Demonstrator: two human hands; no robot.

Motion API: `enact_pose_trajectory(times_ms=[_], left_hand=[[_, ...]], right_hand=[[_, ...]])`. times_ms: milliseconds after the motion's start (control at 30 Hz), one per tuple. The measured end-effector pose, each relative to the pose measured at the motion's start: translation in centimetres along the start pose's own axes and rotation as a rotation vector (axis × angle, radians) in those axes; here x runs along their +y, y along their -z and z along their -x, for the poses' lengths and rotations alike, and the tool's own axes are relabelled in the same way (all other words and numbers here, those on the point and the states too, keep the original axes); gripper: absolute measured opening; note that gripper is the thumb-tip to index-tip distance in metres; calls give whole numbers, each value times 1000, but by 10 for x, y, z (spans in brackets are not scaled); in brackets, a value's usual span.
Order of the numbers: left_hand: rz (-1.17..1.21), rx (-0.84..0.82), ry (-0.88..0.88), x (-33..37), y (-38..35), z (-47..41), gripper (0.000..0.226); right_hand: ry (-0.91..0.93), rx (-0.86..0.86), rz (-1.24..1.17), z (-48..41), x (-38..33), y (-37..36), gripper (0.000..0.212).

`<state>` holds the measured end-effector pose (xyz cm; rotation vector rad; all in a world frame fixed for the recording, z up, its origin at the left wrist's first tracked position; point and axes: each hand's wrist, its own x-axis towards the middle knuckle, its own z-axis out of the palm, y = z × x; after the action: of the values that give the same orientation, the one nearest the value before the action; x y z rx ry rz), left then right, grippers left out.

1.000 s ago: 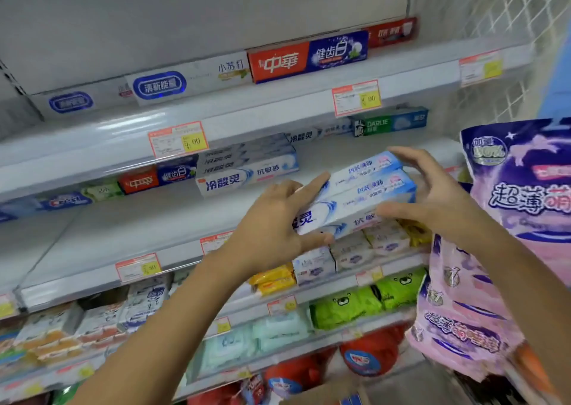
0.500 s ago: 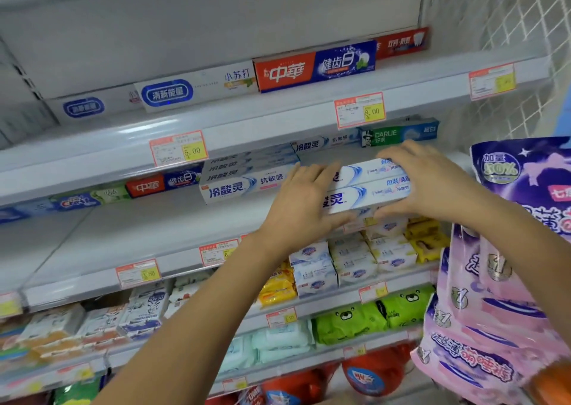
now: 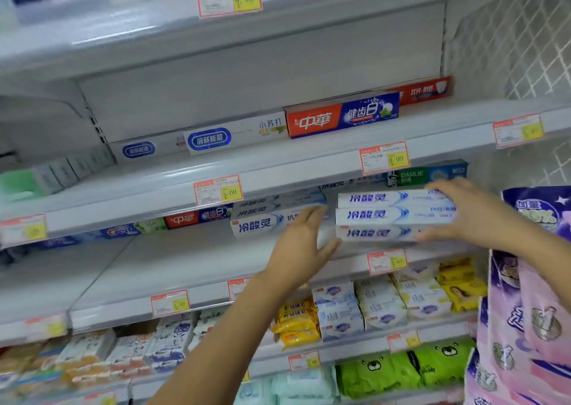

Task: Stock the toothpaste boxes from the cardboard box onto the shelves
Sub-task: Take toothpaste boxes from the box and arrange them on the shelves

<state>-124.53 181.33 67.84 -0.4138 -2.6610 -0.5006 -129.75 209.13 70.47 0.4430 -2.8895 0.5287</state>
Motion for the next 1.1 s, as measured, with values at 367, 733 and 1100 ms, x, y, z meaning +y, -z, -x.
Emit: enact_pose_trajectory(times_ms=[367, 733, 1100], left_hand=[[-116, -226, 221, -19, -28, -56, 64], [-255, -220, 85, -16, -69, -108, 62], [-387, -213, 120, 0, -131, -181, 62]], right_hand=[[-271, -121, 80, -91, 13, -13, 106], [-91, -48, -292, -138, 38, -82, 91], [-112, 166, -301, -160, 69, -91, 55]])
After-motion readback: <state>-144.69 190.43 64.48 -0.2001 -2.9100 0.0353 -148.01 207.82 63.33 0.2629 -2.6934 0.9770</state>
